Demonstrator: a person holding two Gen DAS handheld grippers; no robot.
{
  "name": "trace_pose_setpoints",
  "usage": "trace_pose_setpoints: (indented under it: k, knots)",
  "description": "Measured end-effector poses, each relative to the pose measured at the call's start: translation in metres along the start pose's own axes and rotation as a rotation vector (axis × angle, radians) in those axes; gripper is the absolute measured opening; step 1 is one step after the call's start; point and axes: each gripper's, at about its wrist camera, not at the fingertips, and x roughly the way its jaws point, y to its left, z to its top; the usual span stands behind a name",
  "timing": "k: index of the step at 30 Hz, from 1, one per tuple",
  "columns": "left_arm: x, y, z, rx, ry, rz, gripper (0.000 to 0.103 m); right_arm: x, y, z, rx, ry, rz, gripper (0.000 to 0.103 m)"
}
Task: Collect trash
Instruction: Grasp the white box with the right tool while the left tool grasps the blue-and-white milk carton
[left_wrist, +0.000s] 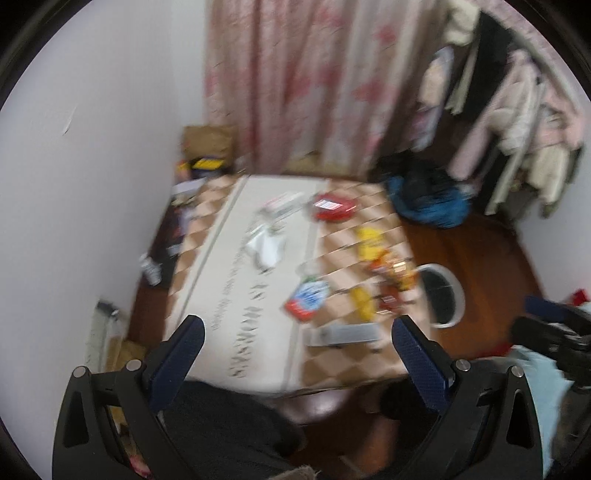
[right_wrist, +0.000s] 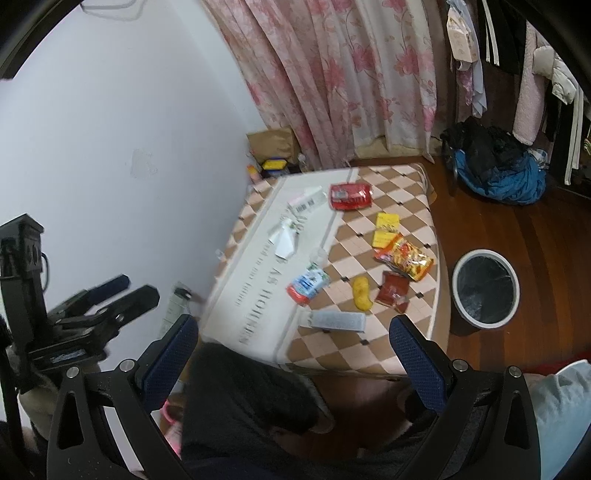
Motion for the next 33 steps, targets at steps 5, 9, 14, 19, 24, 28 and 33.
trace_pose_setpoints:
  k: [5, 9, 14, 19, 24, 28, 33]
  knots:
    - [0.092, 0.016, -0.033, -0.013, 0.128, 0.164, 0.103, 0.093, -0.012, -0.008, -0.083, 0.145, -0.114, 0.103]
    - [0.154, 0.024, -0.06, -0.016, 0.257, 0.209, 0.103, 0.191, -0.014, -0.018, -0.204, 0.302, -0.161, 0.099]
    - [0.208, 0.029, -0.076, 0.01, 0.369, 0.217, 0.103, 0.288, -0.016, -0.029, -0.382, 0.455, -0.22, 0.073]
    - [0.234, 0.036, -0.083, 0.005, 0.432, 0.178, 0.103, 0.333, -0.014, -0.032, -0.511, 0.569, -0.232, 0.075]
    - [0.247, 0.048, -0.089, -0.019, 0.471, 0.147, 0.103, 0.36, -0.014, -0.032, -0.572, 0.655, -0.208, 0.074]
    - [0.248, 0.058, -0.094, -0.032, 0.481, 0.143, 0.103, 0.372, -0.023, -0.038, -0.531, 0.688, -0.174, 0.061]
    - [0.246, 0.062, -0.091, -0.019, 0.466, 0.152, 0.103, 0.357, -0.044, -0.038, -0.351, 0.706, -0.068, 0.049]
